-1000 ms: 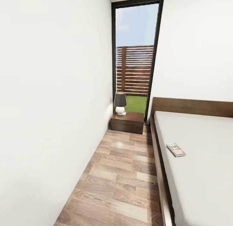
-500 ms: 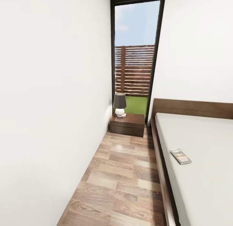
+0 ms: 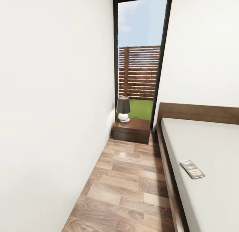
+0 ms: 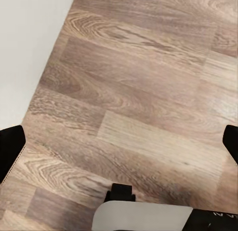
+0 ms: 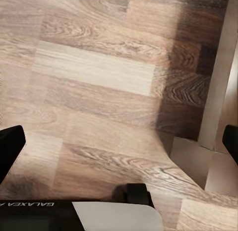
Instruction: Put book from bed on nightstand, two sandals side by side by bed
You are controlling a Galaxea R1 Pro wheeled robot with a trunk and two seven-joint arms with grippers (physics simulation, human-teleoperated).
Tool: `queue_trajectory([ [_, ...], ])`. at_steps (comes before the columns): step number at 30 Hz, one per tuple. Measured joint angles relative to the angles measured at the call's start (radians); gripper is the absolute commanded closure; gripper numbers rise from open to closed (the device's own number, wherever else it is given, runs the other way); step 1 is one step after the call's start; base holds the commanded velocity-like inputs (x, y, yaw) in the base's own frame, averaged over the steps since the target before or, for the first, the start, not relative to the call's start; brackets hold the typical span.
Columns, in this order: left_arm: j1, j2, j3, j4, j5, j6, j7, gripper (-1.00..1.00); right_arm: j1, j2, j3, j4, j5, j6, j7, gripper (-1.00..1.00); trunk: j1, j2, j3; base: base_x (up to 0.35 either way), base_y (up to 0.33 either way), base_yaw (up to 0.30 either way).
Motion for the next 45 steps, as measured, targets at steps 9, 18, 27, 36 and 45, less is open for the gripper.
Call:
queue_trajectory([
  [9,0.0,0.0,0.0,0.0,0.0,0.0,0.0,-1.0,0.0,0.0,0.0,0.0,0.0,0.0,0.0,-1.0,0.0,0.0,0.001,0.309,0.121,-0.136],
  [18,0.0,0.0,0.0,0.0,0.0,0.0,0.0,-1.0,0.0,0.001,0.0,-0.001,0.0,0.0,0.0,-1.0,0.0,0.0,0.004,0.311,0.121,-0.256],
  [27,0.0,0.0,0.0,0.001,0.0,0.0,0.0,-1.0,0.0,0.0,0.0,0.0,0.0,-0.001,0.0,-1.0,0.0,0.0,0.007,0.315,0.076,-0.146],
  [36,0.0,0.0,0.0,0.001,0.0,-0.002,0.0,-1.0,0.0,0.0,0.0,0.0,0.0,-0.001,0.0,-1.0,0.0,0.0,0.007,0.318,0.015,-0.088],
  [45,0.001,-0.001,0.0,0.002,-0.001,-0.003,-0.001,-1.0,0.0,0.0,0.0,-0.001,0.0,0.0,0.0,-1.0,0.0,0.0,0.007,0.319,0.003,-0.217],
])
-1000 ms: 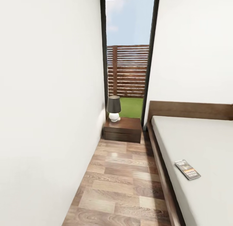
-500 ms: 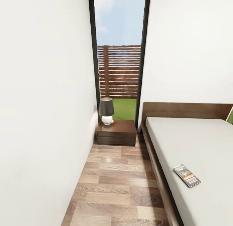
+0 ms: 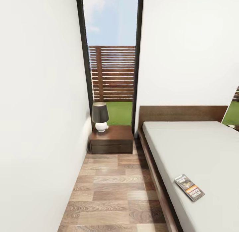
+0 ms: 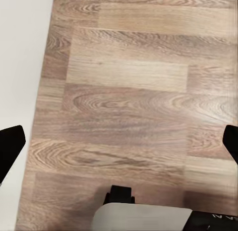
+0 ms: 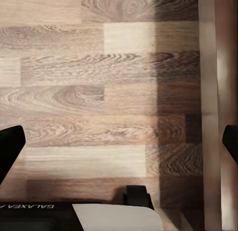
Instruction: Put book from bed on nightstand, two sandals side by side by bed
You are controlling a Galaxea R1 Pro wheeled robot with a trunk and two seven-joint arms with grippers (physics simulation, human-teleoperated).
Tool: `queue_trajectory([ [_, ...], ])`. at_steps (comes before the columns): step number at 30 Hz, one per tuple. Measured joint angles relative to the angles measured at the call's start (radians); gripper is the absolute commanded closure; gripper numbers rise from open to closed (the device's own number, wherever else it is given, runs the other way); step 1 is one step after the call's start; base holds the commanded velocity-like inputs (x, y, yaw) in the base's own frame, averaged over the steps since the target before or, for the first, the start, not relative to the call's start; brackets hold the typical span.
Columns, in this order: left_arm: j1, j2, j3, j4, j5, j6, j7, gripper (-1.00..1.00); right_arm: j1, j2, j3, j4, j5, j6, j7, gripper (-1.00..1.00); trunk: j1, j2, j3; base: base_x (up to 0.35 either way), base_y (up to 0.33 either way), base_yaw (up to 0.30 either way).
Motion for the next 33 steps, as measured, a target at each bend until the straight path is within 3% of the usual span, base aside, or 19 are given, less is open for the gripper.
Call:
queue_trajectory([
  [18,-0.001,0.0,-0.001,0.0,0.0,0.0,0.0,-1.0,0.0,0.0,0.0,0.0,0.0,0.0,0.0,-1.0,0.0,0.0,0.0,0.322,0.008,-0.25],
  [33,0.0,0.001,0.0,0.0,0.0,0.0,0.001,-1.0,0.0,0.002,0.0,-0.001,0.002,0.0,0.0,-1.0,0.0,0.0,0.0,0.315,0.134,-0.046],
])
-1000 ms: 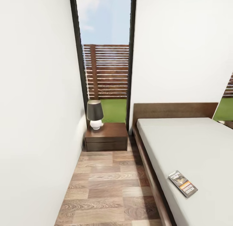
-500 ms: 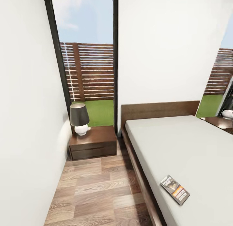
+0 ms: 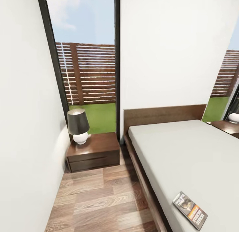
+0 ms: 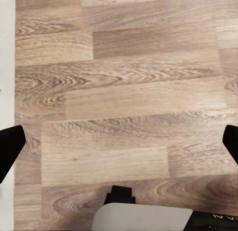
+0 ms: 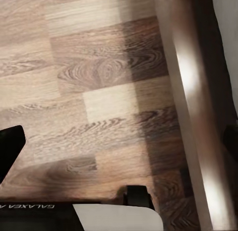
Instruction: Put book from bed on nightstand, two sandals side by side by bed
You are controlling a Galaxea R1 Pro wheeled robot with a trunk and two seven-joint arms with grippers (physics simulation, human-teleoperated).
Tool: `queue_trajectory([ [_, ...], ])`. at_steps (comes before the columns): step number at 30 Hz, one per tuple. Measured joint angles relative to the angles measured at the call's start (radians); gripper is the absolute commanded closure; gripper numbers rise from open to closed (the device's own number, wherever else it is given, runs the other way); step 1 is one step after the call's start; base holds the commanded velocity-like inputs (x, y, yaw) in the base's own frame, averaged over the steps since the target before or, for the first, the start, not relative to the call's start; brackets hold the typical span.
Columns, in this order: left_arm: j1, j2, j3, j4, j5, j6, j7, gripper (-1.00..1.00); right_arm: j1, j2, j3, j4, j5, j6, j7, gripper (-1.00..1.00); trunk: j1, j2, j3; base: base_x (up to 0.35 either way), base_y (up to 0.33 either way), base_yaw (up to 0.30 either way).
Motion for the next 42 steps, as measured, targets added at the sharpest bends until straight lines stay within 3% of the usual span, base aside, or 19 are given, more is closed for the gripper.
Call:
queue_trajectory([
  [15,0.0,0.0,0.0,0.0,0.0,0.0,0.0,-1.0,0.0,0.002,0.001,-0.001,0.008,0.001,0.0,-1.0,0.0,0.0,-0.003,0.274,0.195,0.072],
  [42,0.0,-0.001,0.0,0.0,0.0,0.0,-0.001,-1.0,0.0,0.0,0.001,0.0,0.004,0.0,0.0,-1.0,0.0,0.0,-0.006,0.255,0.014,0.03],
])
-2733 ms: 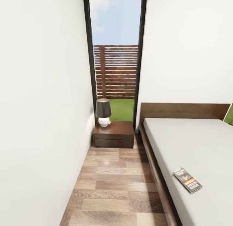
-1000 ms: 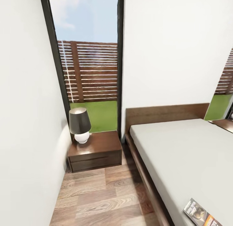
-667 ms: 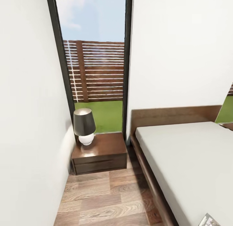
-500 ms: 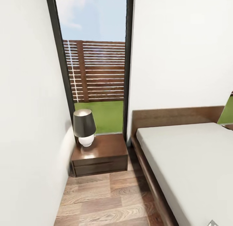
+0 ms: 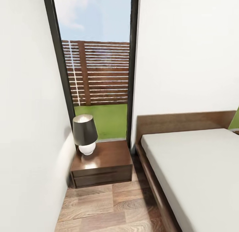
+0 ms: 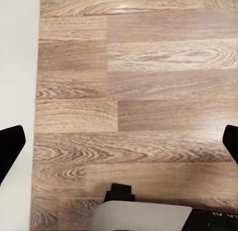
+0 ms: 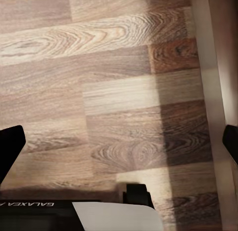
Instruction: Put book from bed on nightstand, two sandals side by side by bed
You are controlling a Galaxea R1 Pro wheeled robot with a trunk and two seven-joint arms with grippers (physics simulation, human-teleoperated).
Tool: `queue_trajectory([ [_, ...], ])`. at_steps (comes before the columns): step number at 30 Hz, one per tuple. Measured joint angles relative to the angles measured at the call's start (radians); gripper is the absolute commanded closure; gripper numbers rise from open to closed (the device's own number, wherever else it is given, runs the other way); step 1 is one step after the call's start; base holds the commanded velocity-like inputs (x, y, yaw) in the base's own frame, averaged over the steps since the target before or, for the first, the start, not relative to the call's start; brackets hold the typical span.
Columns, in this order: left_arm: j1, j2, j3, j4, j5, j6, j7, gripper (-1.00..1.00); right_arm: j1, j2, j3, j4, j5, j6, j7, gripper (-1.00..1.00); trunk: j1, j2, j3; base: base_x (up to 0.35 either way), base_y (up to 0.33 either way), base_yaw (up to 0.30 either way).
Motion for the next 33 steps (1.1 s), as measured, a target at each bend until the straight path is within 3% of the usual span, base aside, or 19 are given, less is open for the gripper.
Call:
queue_trajectory([
  [12,-0.001,0.0,0.0,0.0,0.001,0.0,0.0,-1.0,0.0,0.0,0.0,0.0,-0.001,0.0,0.0,-1.0,0.0,0.0,0.0,0.127,0.016,0.0],
  [33,-0.001,0.0,-0.001,0.0,0.001,0.0,0.0,-1.0,0.0,0.002,0.001,-0.001,0.004,-0.001,0.0,-1.0,0.0,0.0,0.0,0.012,0.004,0.0],
])
